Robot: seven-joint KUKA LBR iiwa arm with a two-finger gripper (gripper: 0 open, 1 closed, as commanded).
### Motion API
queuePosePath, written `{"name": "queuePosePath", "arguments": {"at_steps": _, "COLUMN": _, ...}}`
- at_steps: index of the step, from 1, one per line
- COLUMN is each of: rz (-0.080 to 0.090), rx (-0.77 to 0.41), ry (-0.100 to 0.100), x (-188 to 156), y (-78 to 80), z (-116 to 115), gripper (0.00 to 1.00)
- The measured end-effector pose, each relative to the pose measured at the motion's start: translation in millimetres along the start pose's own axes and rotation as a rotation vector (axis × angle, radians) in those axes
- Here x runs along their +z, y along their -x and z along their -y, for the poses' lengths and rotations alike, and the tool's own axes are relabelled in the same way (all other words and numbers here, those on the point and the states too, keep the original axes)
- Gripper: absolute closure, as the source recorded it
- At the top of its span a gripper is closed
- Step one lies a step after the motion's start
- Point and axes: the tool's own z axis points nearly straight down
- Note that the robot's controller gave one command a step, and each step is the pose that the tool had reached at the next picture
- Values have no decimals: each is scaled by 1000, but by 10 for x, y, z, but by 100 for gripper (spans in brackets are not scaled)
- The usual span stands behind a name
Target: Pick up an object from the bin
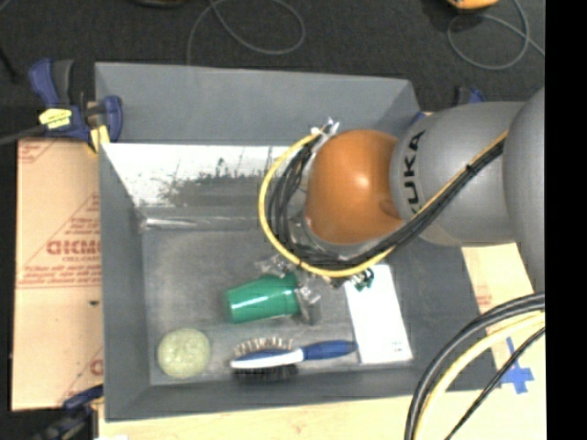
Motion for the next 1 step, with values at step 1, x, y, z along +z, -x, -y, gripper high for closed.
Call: {"name": "queuePosePath", "arguments": {"at_steps": 1, "rz": 4, "rx": 0, "ry": -2, "x": -155, "y": 52, "z": 19, "gripper": 100}}
